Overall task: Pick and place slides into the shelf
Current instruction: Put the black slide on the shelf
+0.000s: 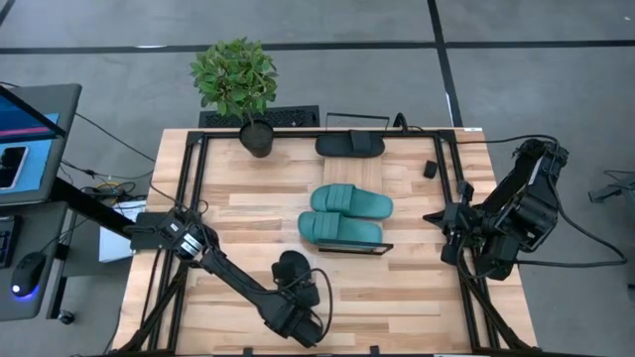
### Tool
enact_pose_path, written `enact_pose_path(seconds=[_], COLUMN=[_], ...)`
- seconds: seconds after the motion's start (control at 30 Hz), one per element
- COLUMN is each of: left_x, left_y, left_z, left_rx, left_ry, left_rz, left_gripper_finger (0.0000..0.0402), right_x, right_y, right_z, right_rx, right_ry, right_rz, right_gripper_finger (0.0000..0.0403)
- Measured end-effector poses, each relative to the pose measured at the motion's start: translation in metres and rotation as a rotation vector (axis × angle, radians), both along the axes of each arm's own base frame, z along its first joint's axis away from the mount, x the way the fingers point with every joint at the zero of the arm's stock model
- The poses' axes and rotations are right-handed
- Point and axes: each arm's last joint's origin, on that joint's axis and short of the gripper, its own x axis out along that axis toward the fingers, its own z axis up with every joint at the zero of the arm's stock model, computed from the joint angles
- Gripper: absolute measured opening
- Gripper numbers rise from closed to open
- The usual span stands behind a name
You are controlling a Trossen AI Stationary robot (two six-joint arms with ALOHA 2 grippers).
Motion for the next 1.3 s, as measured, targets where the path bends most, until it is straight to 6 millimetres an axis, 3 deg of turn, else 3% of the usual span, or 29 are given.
enact_pose_path(seconds=[0.43,1.03,1.3], left_x=[-0.024,-0.034,-0.036], left_y=[-0.024,-0.039,-0.051], left_z=[0.040,0.044,0.069], left_rx=[0.044,0.059,0.010], left_ry=[0.061,0.022,-0.065], left_rz=[-0.077,-0.123,-0.166], left_gripper_finger=[0.0000,0.0000,0.0000], right_x=[0.000,0.002,0.002], right_y=[0.001,0.002,0.002], right_z=[0.000,0.001,0.001], right_rx=[0.006,0.026,0.029], right_ry=[-0.007,-0.027,-0.028], right_rz=[-0.001,-0.002,-0.007], right_gripper_finger=[0.0000,0.0000,0.0000])
